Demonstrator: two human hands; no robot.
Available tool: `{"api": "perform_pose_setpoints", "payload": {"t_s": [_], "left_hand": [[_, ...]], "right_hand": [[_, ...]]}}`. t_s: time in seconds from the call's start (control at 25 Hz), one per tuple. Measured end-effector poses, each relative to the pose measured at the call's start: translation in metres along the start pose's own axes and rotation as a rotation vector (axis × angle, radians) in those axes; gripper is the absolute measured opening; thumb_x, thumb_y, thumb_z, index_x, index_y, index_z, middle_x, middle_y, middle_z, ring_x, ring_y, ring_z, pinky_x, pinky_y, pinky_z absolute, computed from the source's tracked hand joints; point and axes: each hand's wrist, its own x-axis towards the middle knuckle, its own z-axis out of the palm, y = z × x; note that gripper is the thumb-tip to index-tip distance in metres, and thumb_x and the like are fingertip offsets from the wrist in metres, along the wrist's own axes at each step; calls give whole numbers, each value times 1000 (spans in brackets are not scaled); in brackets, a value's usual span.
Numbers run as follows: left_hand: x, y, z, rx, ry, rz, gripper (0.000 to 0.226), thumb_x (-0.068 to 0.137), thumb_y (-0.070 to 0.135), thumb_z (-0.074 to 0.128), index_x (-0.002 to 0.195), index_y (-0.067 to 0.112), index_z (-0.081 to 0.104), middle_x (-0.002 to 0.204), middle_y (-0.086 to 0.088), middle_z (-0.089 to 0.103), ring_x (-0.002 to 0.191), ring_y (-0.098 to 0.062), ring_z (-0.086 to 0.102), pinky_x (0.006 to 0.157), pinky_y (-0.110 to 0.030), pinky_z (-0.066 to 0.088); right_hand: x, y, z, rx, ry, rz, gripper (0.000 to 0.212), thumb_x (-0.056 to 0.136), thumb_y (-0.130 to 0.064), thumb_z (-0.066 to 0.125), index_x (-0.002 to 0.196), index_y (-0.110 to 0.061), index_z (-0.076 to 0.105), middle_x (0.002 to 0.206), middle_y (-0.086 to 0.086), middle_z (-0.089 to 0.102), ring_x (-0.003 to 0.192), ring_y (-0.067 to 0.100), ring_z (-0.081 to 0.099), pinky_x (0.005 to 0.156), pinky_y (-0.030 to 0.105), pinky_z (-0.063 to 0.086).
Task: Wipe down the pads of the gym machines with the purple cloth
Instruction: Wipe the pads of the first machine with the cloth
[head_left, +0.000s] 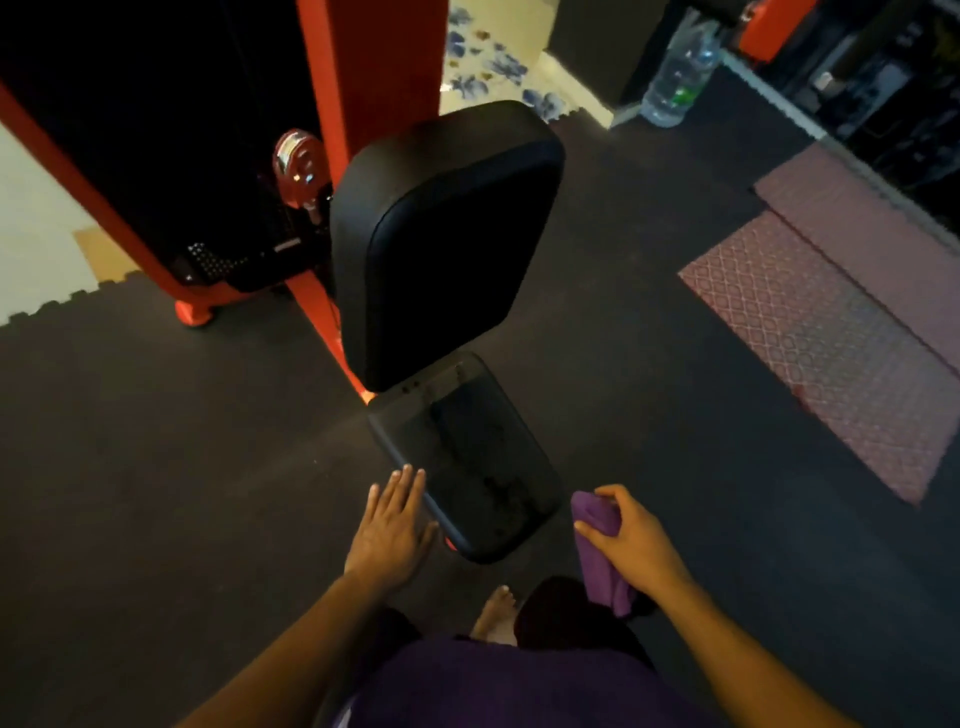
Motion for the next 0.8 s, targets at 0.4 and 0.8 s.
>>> {"api": "perform_pose_setpoints", "payload": {"t_s": [0.4,0.8], "left_hand": [[63,76,50,-149,250,-457,81,99,62,2,164,16,-1,170,-4,-15,156,-22,-19,130,-50,-3],[126,100,105,13,422,-670,74,105,62,13,165,24,-5,173,-5,-15,158,-18,-21,128,-47,-9]], "right_hand": [[134,8,-63,-113,-225,-251,44,86,-44,76,115,-34,46,117,-2,63,102,15,62,79,28,48],[320,-120,66,274,-295,-359,44,101,-53,48,137,-28,50,121,-1,60,112,27,62,97,47,53]]}}
